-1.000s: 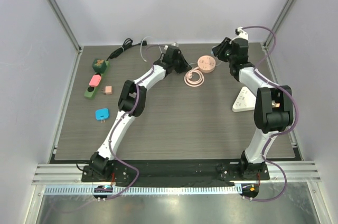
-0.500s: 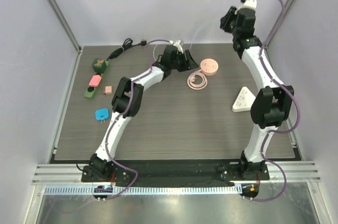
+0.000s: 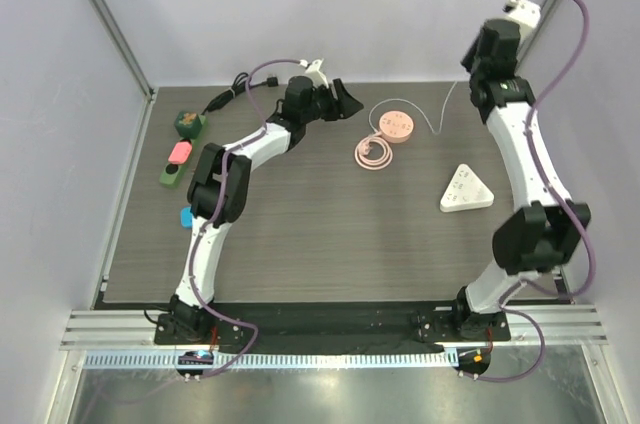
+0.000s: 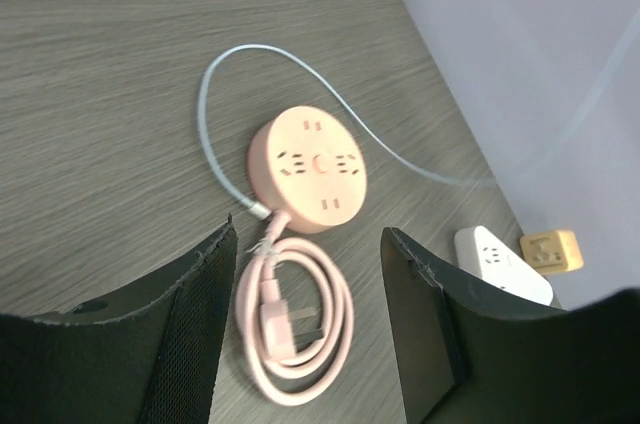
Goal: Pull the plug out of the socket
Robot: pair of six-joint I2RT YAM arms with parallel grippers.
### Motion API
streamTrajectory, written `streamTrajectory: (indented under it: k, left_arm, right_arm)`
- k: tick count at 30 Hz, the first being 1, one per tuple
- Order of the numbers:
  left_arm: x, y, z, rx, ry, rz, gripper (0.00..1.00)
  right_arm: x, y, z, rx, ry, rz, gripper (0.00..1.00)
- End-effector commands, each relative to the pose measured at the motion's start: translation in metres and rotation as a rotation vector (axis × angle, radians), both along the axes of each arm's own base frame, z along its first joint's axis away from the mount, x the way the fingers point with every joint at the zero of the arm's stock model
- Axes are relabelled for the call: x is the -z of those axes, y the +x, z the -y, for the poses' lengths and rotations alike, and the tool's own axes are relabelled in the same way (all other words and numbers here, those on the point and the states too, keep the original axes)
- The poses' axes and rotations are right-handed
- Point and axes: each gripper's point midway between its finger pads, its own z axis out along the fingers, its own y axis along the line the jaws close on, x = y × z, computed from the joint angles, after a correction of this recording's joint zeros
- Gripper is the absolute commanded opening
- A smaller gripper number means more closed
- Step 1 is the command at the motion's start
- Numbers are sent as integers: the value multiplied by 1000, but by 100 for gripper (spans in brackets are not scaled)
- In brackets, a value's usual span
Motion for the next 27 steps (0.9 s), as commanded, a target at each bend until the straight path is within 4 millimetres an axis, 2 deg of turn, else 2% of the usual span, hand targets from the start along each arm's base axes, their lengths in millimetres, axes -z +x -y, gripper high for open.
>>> streamTrajectory:
  k: [1, 2, 3, 4, 5, 6, 7, 8, 9, 10, 12, 13, 15, 16, 18, 21, 22, 25, 27]
  left_arm:
    - [-42, -4, -2, 12, -59, 81, 61]
    - [-43, -5, -3, 12, -59, 81, 60]
    - [-44, -6, -3, 13, -61, 79, 60]
    - [-41, -7, -4, 11, -58, 74, 60]
    - [-41, -8, -4, 12, -61, 70, 60]
    - [-46, -9, -5, 11, -68, 77, 60]
    - [-44, -12, -6, 12, -67, 72, 60]
    - [-44, -14, -6, 16, -70, 68, 59]
    - [-44, -15, -6, 15, -74, 66, 59]
    - [-46, -19, -8, 17, -77, 69, 59]
    - [-44, -23, -10, 18, -78, 60, 59]
    - [-42, -28, -12, 19, -75, 52, 59]
    - [-40, -33, -14, 20, -75, 53, 59]
    - [-35, -36, -15, 23, -69, 43, 59]
    - [-36, -41, -17, 29, -63, 47, 59]
    - [-38, -43, -22, 25, -51, 51, 59]
    - [-36, -45, -22, 26, -51, 47, 59]
    - [-36, -47, -22, 38, -59, 43, 59]
    - [-33, -47, -20, 48, -63, 29, 59]
  right_arm:
    - [-25, -87, 56, 235, 69, 63, 1]
    - [-42, -114, 59, 258, 97, 107, 1]
    - [-38, -129, 65, 299, 106, 90, 1]
    - [-23, -145, 69, 322, 107, 20, 1]
    - [-22, -159, 71, 346, 105, 7, 1]
    - [-27, -181, 77, 391, 93, 12, 1]
    - [-14, -199, 81, 421, 76, -42, 1]
    - [-11, -213, 84, 447, 67, -56, 1]
    - [-20, -233, 85, 463, 69, -24, 1]
    - [-9, -246, 89, 487, 53, -61, 1]
    - [-9, -266, 92, 514, 46, -64, 1]
    - [-8, -282, 95, 540, 35, -70, 1]
    - [-12, -296, 95, 546, 30, -52, 1]
    - [-6, -298, 94, 543, 32, -63, 1]
    - [4, -295, 88, 508, 65, -81, 1]
    - [43, -282, 71, 440, 158, -140, 4]
    - [67, -277, 66, 443, 208, -173, 4]
    - [105, -275, 63, 472, 271, -225, 9]
    - [115, -277, 64, 505, 313, -207, 14]
